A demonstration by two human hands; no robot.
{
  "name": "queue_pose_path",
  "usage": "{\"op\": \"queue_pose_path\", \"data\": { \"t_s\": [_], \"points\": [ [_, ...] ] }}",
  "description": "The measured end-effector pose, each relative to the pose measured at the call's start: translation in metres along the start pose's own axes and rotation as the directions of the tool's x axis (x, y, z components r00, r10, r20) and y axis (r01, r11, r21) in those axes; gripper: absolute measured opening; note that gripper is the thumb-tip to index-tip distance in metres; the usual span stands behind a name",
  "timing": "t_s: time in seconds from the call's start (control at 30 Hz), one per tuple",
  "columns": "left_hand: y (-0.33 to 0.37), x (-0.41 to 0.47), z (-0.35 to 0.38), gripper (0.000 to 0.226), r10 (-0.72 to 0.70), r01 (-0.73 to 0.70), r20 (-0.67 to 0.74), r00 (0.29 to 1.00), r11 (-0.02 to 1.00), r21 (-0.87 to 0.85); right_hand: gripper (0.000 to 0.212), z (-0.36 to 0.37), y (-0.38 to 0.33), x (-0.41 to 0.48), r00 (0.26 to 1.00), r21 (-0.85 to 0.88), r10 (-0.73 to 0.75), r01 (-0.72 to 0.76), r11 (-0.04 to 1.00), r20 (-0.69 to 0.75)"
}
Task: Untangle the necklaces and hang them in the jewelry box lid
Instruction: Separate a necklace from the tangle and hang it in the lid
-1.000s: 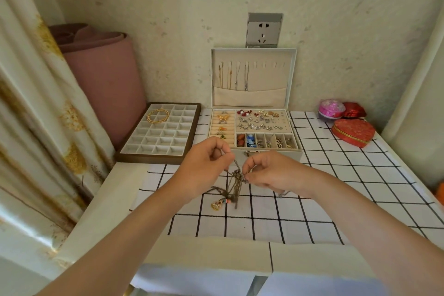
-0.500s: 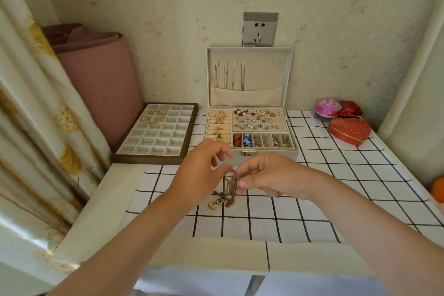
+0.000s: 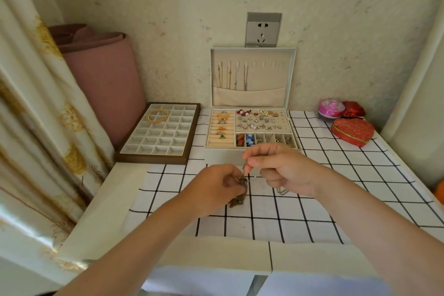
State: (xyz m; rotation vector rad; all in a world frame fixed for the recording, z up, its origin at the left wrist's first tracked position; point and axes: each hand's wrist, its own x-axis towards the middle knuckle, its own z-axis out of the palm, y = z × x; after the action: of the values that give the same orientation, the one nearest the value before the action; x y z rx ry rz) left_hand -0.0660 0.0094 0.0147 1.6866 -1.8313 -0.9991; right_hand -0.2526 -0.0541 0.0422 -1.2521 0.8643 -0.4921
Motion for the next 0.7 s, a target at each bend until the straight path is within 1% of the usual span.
{"op": "queue_pose_path", "data": {
  "t_s": [0.07,0.1,0.13,0.17,0.2,0.23,0.3,0.4,0.43,0.5,0.6,0.7],
  "points": [
    [0.002,0.003,-0.003,0.007,-0.024,0.023,-0.032,0.999,0.999,-0.038,0.021,-0.004,-0.002,0.0,0.999,-0.031,-0.02,0.018,0.999,-0.048],
    [0.002,0.004,-0.005,0.01,-0.031,0.029,-0.04,0.999,0.998,-0.054,0.021,-0.005,-0.002,0.0,0.996,-0.097,-0.037,0.029,0.995,-0.085],
    [0.002,0.004,-0.008,0.016,-0.037,0.033,-0.051,0.998,0.997,-0.072,0.021,-0.007,-0.002,0.0,0.989,-0.216,-0.074,0.045,0.975,-0.131],
    [0.003,0.004,-0.011,0.021,-0.041,0.035,-0.064,0.997,0.995,-0.092,0.022,-0.007,-0.002,0.0,0.977,-0.37,-0.128,0.056,0.927,-0.173],
    [0.003,0.003,-0.013,0.023,-0.038,0.032,-0.068,0.997,0.995,-0.099,0.024,-0.008,0.0,0.0,0.963,-0.513,-0.181,0.055,0.857,-0.199],
    [0.003,0.003,-0.014,0.023,-0.029,0.024,-0.061,0.998,0.996,-0.089,0.027,-0.008,0.001,0.0,0.957,-0.616,-0.21,0.042,0.787,-0.202],
    [0.003,0.003,-0.014,0.024,-0.012,0.011,-0.038,0.999,0.999,-0.043,0.028,-0.005,0.005,0.0,0.968,-0.706,-0.185,0.012,0.708,-0.169],
    [0.002,0.004,-0.009,0.027,0.007,-0.006,-0.033,0.999,0.999,0.032,0.024,0.0,0.011,0.002,0.986,-0.739,-0.106,-0.023,0.673,-0.126],
    [0.003,0.004,-0.008,0.027,0.016,-0.015,-0.026,1.0,0.999,0.045,0.026,0.001,0.01,0.002,0.989,-0.744,-0.093,-0.024,0.667,-0.116],
    [0.004,0.003,-0.007,0.023,0.037,-0.034,-0.022,0.999,0.994,0.1,0.028,0.003,0.009,0.001,0.993,-0.724,-0.072,-0.015,0.69,-0.089],
    [0.006,0.002,-0.008,0.019,0.067,-0.055,-0.064,0.996,0.982,0.181,0.023,0.003,0.004,-0.004,0.995,-0.657,-0.065,-0.004,0.754,-0.08],
    [0.003,0.003,-0.009,0.02,0.089,-0.076,-0.075,0.993,0.984,0.159,0.02,0.002,0.004,-0.004,0.988,-0.649,-0.103,0.003,0.761,-0.116]
  ]
}}
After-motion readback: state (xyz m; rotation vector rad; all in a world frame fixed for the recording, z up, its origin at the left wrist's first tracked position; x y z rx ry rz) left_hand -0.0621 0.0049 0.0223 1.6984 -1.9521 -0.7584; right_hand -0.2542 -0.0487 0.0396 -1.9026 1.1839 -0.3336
